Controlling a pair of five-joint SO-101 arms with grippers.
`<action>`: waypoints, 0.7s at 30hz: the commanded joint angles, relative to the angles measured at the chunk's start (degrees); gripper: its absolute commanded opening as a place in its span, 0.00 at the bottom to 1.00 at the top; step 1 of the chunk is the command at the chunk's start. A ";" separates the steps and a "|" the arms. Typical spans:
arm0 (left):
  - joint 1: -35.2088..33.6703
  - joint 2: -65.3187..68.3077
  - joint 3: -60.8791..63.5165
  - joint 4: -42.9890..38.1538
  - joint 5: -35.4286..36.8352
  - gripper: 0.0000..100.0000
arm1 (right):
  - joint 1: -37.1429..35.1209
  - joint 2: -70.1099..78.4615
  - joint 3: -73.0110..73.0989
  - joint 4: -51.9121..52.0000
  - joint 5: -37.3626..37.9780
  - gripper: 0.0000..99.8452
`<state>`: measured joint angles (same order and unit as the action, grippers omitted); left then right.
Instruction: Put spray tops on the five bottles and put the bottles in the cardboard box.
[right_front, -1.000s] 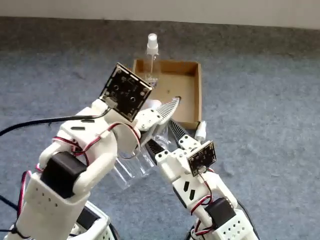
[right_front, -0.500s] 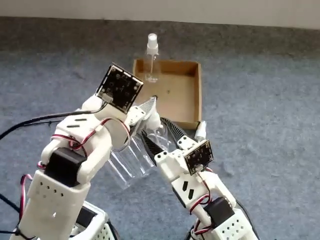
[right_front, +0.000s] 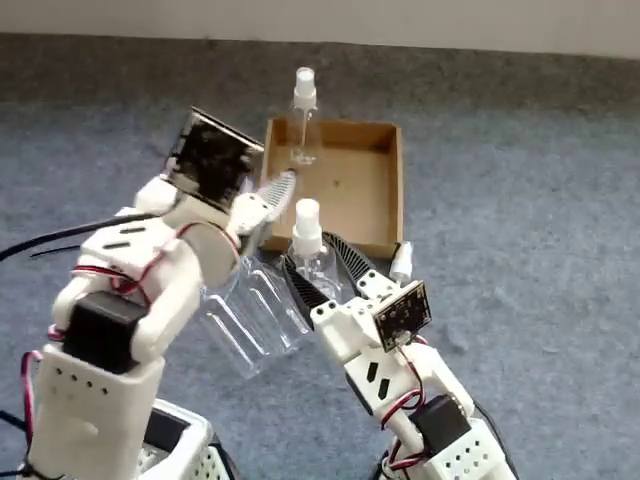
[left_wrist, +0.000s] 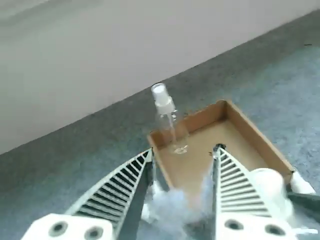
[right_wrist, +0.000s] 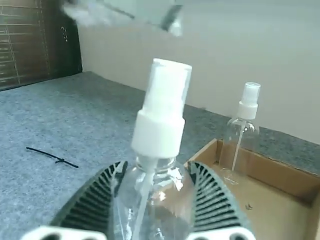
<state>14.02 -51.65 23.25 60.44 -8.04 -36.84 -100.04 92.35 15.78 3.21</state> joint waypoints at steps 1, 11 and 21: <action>-12.18 -0.75 0.31 2.20 -0.09 0.19 | 5.14 -0.40 -1.89 -1.19 0.09 0.00; -32.40 -0.84 32.75 -12.92 7.74 0.19 | 6.73 25.80 -24.48 -2.68 7.30 0.00; -33.54 -0.31 46.90 -32.09 8.79 0.19 | 6.55 78.64 -56.48 -18.42 7.74 0.00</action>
<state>-21.32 -51.56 68.70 33.27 0.31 -30.86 -35.25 46.37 0.13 10.07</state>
